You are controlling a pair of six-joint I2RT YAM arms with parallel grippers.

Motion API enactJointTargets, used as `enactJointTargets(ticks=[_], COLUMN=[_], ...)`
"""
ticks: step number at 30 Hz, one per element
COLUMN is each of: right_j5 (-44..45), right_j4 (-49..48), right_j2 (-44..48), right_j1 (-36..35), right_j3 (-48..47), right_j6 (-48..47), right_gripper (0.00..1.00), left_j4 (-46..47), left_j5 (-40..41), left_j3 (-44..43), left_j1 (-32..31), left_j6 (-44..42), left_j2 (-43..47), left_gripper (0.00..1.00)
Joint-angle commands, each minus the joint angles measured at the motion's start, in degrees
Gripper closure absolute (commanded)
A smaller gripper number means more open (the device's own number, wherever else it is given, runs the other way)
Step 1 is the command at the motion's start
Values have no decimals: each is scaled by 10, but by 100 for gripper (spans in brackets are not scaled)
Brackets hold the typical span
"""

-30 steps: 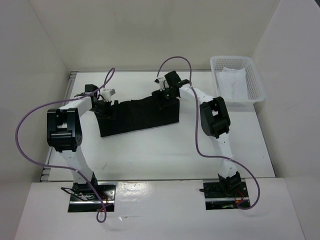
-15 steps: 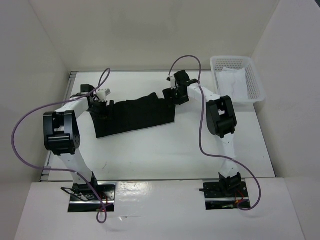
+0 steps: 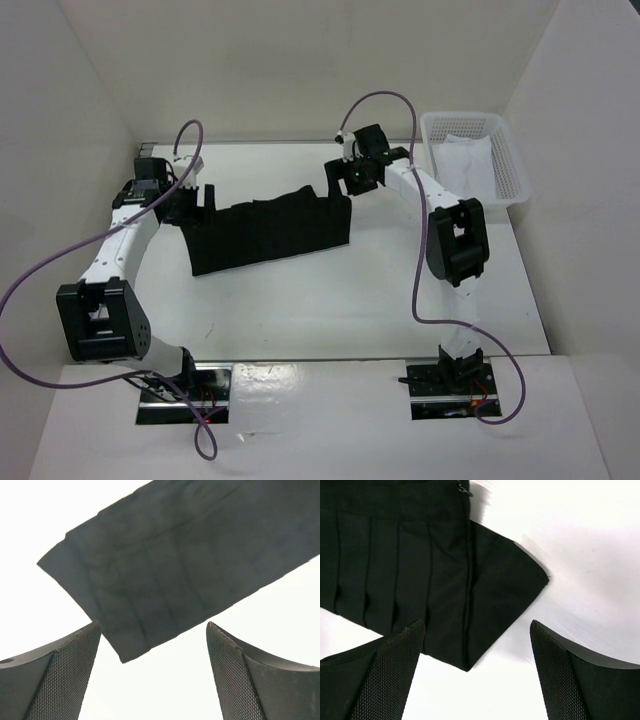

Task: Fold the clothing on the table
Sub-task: Fold the skirt

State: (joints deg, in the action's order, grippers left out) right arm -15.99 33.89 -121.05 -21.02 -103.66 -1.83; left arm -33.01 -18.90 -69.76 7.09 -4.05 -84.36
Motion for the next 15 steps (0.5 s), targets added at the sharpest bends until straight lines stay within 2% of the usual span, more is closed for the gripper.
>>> enactJointTargets(ticks=[1,7,15], right_j5=[-21,-27,-33], right_j4=[-6,-1,-12], right_j2=[17,17,29], right_j1=[-19,-30,-30], right_j3=[-21,-15,15], right_j6=[8,-4,-20], right_gripper=[10,10,10], left_j4=[3,37,59], left_j5=[62,70,14], left_j3=[37,45,-8], left_j1=[8,27,71], left_j6=[12,-2,-46], left_j2=[-15,-77,-147], left_gripper=[9,11,12])
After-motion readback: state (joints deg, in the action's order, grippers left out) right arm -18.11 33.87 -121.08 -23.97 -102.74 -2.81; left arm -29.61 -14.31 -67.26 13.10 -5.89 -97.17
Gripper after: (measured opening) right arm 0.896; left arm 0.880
